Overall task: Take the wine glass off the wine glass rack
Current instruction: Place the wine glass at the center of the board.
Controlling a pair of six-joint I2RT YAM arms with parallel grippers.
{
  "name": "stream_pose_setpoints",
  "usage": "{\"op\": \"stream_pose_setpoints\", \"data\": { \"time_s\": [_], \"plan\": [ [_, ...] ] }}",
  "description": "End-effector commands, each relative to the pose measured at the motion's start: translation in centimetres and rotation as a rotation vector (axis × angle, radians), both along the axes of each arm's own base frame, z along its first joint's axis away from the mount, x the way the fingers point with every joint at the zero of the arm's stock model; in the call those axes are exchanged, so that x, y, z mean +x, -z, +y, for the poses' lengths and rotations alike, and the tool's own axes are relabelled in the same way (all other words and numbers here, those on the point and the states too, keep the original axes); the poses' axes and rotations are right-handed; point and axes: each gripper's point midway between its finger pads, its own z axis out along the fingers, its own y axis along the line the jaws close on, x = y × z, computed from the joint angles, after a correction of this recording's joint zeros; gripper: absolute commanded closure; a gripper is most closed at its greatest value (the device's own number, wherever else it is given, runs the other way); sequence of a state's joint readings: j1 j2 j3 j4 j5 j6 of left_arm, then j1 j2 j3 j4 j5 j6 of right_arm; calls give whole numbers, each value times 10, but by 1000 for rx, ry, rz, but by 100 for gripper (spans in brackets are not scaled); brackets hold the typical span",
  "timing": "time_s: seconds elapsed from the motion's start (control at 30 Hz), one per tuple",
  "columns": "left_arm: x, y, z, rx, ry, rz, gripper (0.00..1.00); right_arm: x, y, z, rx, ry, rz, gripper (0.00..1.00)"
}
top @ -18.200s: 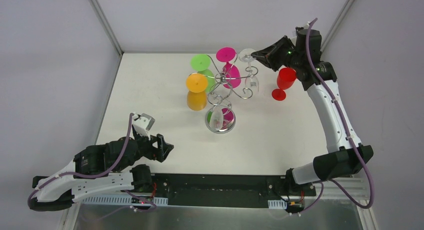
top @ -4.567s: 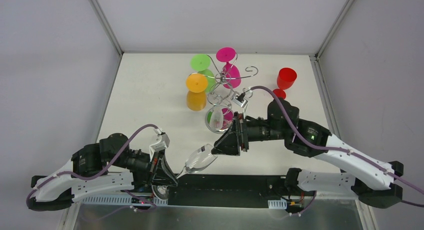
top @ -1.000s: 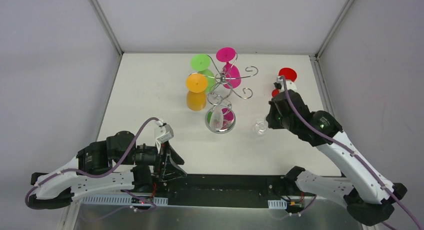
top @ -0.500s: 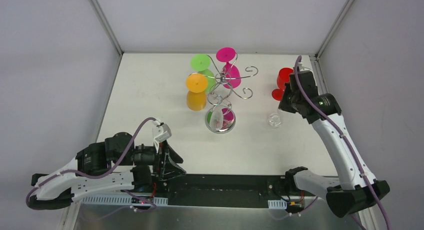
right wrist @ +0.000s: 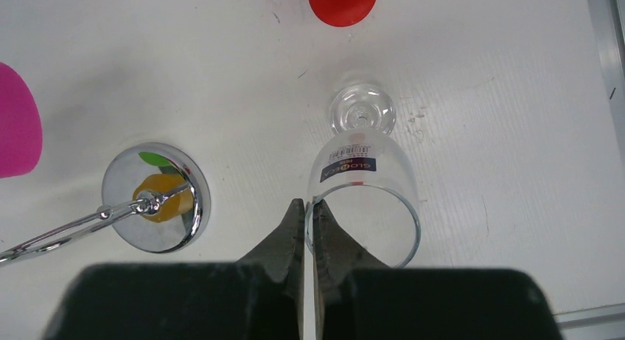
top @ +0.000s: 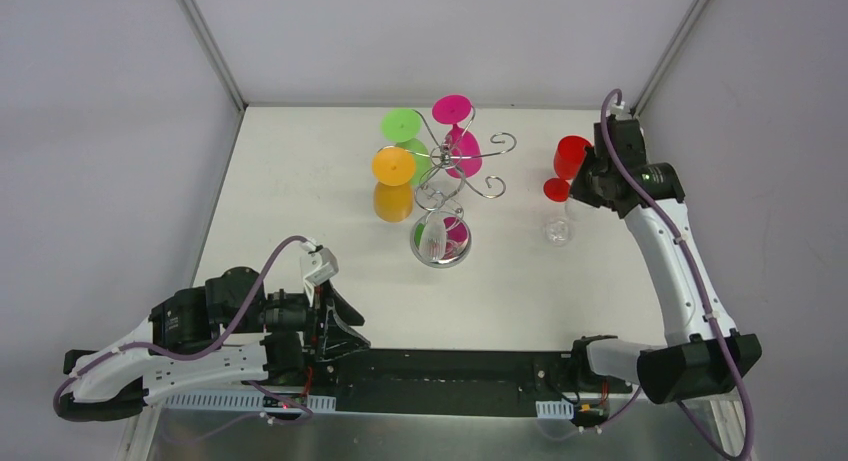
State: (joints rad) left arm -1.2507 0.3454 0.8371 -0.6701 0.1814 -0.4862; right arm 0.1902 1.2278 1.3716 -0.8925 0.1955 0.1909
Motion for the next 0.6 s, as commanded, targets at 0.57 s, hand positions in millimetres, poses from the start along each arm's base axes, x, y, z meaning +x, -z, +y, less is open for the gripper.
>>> {"op": "stream_pose_setpoints", "data": {
  "time_s": [0.57],
  "plan": [
    [2, -9, 4, -46, -16, -20, 41, 45, -6, -14, 41, 71, -32, 100]
  ]
}}
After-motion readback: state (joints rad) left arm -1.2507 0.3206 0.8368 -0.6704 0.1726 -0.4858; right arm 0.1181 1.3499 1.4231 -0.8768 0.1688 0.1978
